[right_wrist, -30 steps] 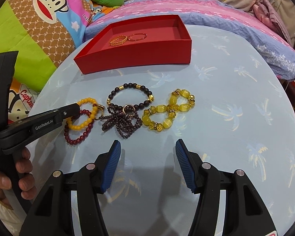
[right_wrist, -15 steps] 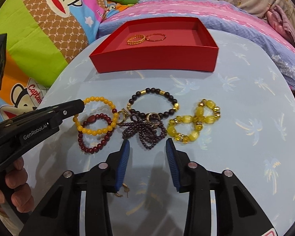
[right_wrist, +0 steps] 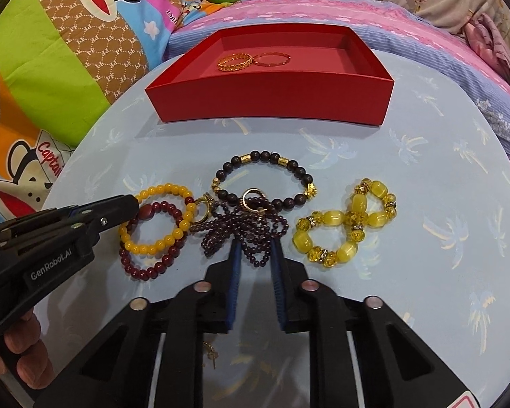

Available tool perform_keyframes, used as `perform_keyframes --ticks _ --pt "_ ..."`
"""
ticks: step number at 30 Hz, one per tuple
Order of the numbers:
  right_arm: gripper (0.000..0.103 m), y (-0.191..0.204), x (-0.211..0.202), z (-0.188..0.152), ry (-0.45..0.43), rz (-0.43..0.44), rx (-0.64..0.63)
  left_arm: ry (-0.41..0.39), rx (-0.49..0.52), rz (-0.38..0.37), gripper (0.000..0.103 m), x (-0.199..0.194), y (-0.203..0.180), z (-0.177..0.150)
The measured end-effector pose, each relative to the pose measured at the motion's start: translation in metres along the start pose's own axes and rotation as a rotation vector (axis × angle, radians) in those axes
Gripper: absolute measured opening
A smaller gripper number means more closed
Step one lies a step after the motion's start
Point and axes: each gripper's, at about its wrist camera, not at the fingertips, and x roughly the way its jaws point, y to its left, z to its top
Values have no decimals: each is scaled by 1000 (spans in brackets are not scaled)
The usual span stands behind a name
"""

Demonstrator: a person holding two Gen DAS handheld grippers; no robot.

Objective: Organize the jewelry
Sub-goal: 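Grasp the orange bead bracelet with the left tool while the right tool grasps the garnet tassel bracelet, then lower the orange bracelet into the tray with the left tool while the right tool drops the tassel bracelet there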

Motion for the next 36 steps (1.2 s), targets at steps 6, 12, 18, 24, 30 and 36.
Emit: perform_keyframes --ticks 6,12,18,24,30,36 --pt "4 -10 -11 0 -19 23 33 -11 -2 -9 7 -6 1 1" --pt "4 -11 -33 5 -55 50 44 -40 8 -33 7 -23 -6 5" --pt "4 -10 -58 12 -113 71 45 -78 28 -55 7 -42 -17 12" --pt "4 -13 -77 26 -161 83 48 -107 46 -77 7 -56 -24 23" --pt "4 -22 -87 44 -200 80 60 -145 63 -91 7 -66 -30 45" --pt "4 -36 -87 80 -248 60 68 -200 90 -102 7 -71 -39 85"
